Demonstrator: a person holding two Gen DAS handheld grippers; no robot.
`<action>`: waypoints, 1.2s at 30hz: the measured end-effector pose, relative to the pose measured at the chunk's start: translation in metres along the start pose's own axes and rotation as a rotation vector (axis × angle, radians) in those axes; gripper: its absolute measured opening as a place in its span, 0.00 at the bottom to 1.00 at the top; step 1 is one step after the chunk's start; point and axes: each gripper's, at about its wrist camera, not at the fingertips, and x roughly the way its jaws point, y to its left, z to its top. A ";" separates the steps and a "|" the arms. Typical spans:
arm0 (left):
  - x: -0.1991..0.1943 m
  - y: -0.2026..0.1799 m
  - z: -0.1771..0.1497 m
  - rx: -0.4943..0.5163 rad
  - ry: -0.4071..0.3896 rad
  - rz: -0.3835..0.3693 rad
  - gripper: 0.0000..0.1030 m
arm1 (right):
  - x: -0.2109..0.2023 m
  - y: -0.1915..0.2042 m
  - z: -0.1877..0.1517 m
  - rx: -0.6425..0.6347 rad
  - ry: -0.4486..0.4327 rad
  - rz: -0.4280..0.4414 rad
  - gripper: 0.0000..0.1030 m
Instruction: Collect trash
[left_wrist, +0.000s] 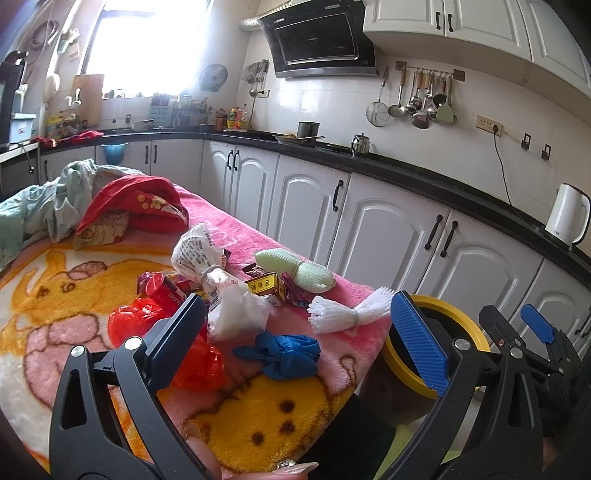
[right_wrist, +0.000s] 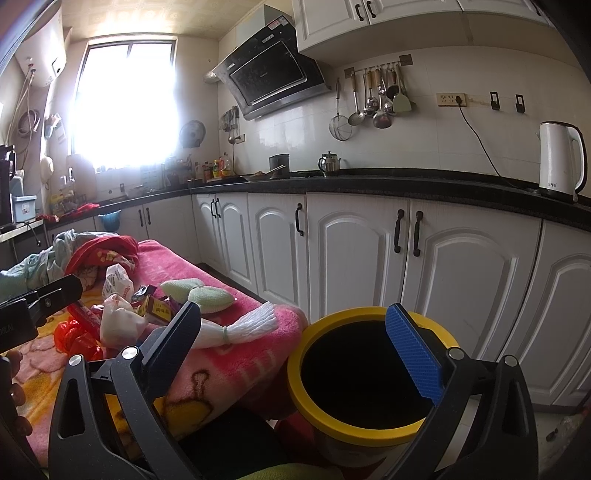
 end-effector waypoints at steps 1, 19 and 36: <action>0.000 0.001 0.000 -0.002 0.000 0.001 0.90 | 0.000 0.000 0.000 -0.002 0.003 0.003 0.94; -0.002 0.075 0.013 -0.151 -0.013 0.108 0.90 | 0.020 0.060 0.006 -0.143 0.135 0.261 0.94; 0.019 0.161 0.002 -0.270 0.122 0.198 0.90 | 0.084 0.133 -0.010 -0.208 0.368 0.467 0.94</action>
